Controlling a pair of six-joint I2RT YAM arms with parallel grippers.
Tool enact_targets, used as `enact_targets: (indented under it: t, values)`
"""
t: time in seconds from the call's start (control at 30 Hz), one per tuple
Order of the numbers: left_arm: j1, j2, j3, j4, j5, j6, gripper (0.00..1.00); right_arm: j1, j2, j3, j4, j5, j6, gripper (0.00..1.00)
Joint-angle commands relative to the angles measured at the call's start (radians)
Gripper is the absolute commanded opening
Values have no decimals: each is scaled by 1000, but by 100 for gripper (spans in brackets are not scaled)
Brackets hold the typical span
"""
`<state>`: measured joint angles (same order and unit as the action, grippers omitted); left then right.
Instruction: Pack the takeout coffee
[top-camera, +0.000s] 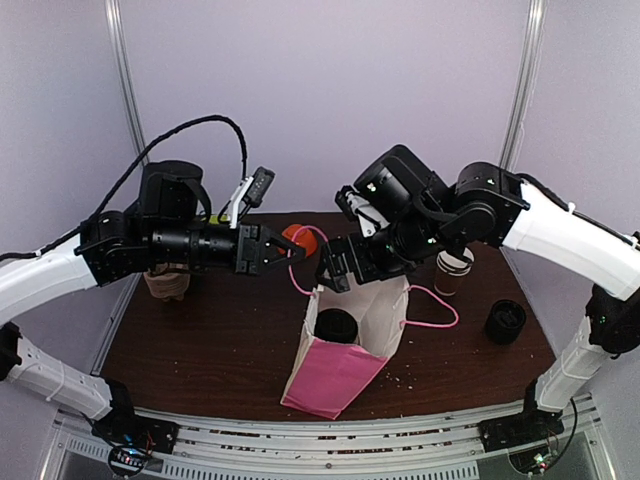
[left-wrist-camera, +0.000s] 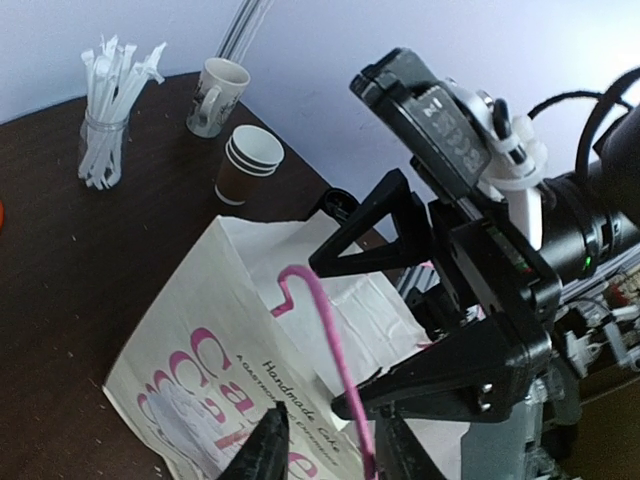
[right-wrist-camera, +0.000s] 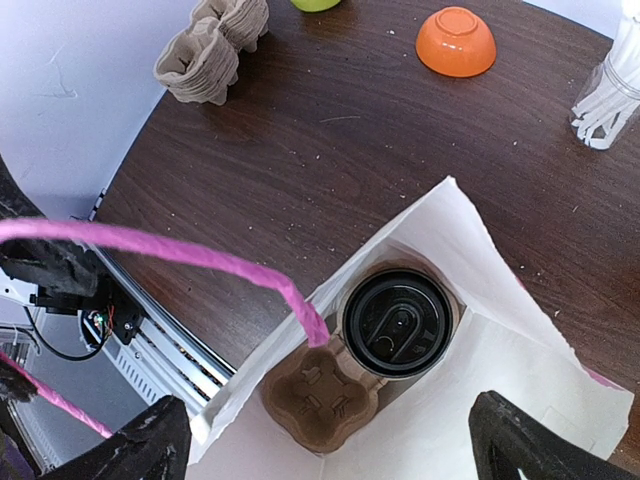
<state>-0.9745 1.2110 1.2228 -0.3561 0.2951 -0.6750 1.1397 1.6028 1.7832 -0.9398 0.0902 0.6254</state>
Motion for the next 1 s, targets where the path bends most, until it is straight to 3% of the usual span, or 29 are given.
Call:
enact_targets:
  t: [0.0, 0.07, 0.13, 0.4, 0.53, 0.67, 0.97]
  values:
    - [-3, 18, 50, -9, -33, 47, 24, 8, -29, 7, -9, 24, -13, 100]
    - [-3, 28, 60, -11, -36, 62, 9, 8, -46, 4, -12, 34, -9, 100]
    - [-3, 35, 71, -15, -45, 83, 0, 8, -63, 7, -19, 45, -6, 100]
    - [-3, 47, 139, -54, -78, 204, 0, -13, -106, 167, -105, 150, -50, 100]
    - [-3, 49, 163, -56, -51, 276, 0, -30, -145, 206, -109, 328, -69, 100]
    - [-3, 46, 161, -33, 27, 348, 0, -62, -225, 76, -9, 424, -81, 100]
    - [-3, 9, 118, -36, 154, 535, 0, -93, -405, -398, 335, 409, -126, 100]
